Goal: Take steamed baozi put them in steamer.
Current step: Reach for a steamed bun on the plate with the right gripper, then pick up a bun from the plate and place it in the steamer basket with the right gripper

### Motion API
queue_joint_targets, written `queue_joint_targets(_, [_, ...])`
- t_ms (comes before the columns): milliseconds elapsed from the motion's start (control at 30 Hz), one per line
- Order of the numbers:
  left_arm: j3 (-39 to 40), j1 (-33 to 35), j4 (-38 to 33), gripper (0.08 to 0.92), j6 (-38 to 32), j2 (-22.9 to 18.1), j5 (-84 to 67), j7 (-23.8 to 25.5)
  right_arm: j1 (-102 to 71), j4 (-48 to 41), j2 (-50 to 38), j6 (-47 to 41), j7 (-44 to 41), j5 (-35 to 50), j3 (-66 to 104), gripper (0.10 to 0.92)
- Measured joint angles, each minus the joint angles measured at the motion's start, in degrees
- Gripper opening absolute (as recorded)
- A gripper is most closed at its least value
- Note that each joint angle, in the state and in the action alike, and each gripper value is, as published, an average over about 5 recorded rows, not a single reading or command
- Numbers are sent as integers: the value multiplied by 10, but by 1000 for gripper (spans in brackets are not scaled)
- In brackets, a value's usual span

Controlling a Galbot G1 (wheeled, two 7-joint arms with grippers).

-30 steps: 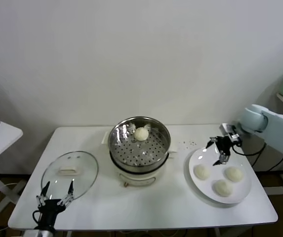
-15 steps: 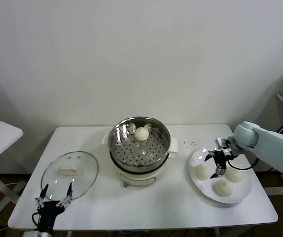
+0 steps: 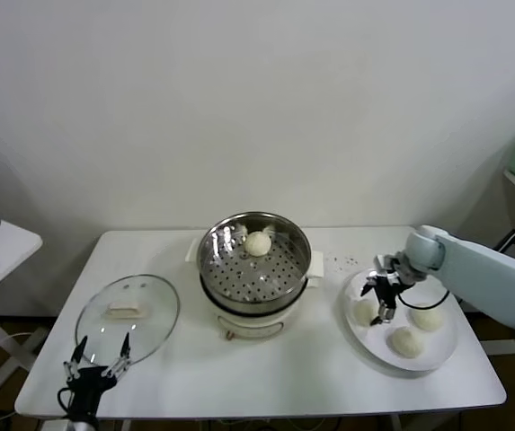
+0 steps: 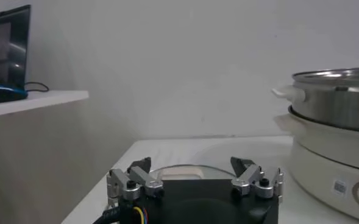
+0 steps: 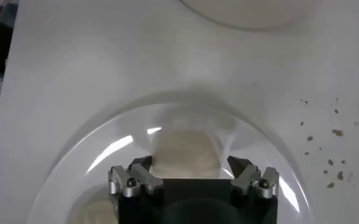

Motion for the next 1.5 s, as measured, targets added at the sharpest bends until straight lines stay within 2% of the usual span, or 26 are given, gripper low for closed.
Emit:
queue_joint_targets(400, [0,0,-1,823,1,-1,-1,-1,-3,-7,2,-1,-2,1,5,701])
queue_joint_targets(867, [5,3,-5,823,1,-2,0,0,37,-2,-2,-8,3,50,-14,662])
queue_joint_targets(1167, [7,3,-9,823,0,-3,0,0,152,-4,13,-17,-3,143,-94,662])
queue_joint_targets(1500, [17,-1,-15,823,1,0,7,1,317,-40,82,-24,-12,312,-204,662])
